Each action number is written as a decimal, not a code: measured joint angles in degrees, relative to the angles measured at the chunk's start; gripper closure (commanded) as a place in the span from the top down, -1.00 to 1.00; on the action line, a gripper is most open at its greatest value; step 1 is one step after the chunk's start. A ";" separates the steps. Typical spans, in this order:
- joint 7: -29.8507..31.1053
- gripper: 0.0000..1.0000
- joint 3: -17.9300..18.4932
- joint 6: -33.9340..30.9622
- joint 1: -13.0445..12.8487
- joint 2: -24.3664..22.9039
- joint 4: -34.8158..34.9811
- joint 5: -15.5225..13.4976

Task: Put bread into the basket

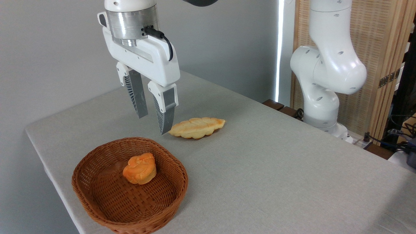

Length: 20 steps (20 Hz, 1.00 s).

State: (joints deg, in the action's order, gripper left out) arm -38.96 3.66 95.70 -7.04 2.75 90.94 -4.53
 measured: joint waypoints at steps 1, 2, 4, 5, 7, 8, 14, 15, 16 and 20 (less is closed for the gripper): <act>0.24 1.00 -0.88 0.10 0.18 -0.48 1.08 0.92; 0.67 1.00 -1.46 0.17 0.28 -0.85 1.92 1.50; 1.66 1.00 -2.02 0.52 0.44 -1.42 2.98 1.96; 2.54 1.00 -2.03 1.17 0.53 -1.58 3.27 2.00; 3.72 1.00 -2.04 2.69 0.72 -1.94 3.96 2.01; 3.76 1.00 -2.04 2.99 0.78 -2.22 4.35 2.02; 3.80 1.00 -2.01 3.47 1.78 -4.47 6.01 5.55; 3.80 1.00 -2.00 3.47 2.15 -4.54 6.09 5.55; 3.80 1.00 -2.00 3.47 2.46 -4.55 6.14 5.55; 3.84 1.00 -2.00 3.47 2.73 -4.55 6.37 5.55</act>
State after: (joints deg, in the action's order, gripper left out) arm -35.12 1.66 99.17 -4.31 -1.80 97.31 1.02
